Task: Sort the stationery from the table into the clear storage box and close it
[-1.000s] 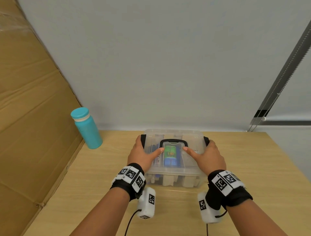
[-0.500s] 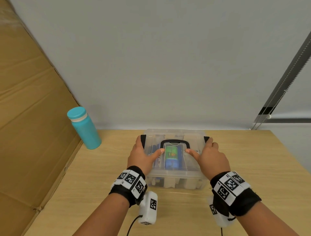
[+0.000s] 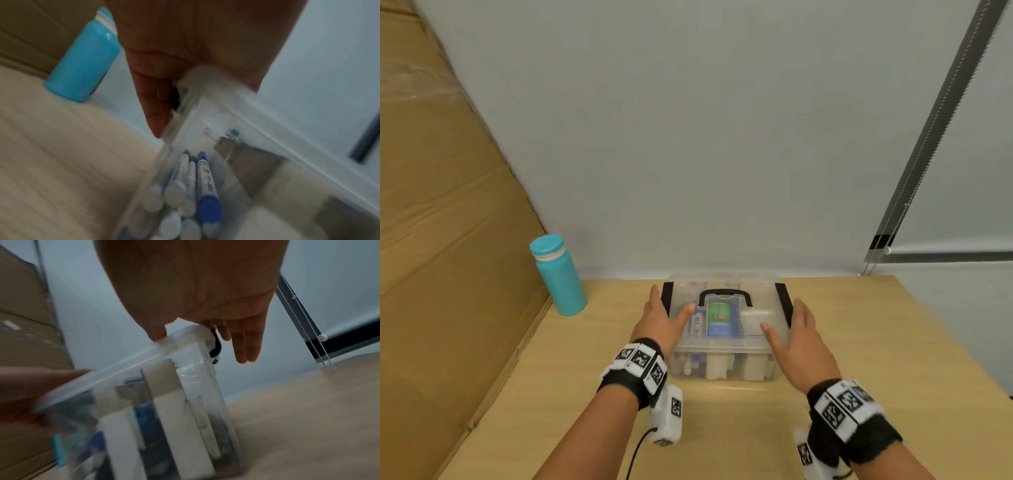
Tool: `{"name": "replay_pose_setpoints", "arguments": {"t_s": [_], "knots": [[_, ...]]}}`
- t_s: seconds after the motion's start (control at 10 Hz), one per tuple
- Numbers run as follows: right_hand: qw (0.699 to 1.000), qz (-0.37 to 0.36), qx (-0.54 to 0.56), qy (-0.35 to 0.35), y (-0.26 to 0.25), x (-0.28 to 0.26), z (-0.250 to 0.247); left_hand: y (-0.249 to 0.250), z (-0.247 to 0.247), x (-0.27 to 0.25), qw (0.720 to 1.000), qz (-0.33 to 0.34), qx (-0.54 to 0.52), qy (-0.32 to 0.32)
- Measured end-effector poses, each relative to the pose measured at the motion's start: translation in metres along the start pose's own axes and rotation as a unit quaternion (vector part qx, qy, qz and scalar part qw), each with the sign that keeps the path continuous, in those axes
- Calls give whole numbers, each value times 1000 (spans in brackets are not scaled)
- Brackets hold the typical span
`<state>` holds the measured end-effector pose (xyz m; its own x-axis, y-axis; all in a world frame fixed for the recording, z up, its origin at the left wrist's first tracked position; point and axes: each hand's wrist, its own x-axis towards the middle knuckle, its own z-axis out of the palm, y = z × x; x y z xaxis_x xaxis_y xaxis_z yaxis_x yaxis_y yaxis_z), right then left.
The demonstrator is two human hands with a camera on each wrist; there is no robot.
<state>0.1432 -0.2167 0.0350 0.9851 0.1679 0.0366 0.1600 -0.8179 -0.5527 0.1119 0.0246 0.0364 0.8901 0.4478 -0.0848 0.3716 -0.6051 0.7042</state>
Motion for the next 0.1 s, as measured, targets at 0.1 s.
{"name": "replay_pose_setpoints", "arguments": {"t_s": [0.1], "knots": [[999, -45, 4, 23, 24, -62, 6, -20, -12, -54, 998, 39, 39, -29]]}}
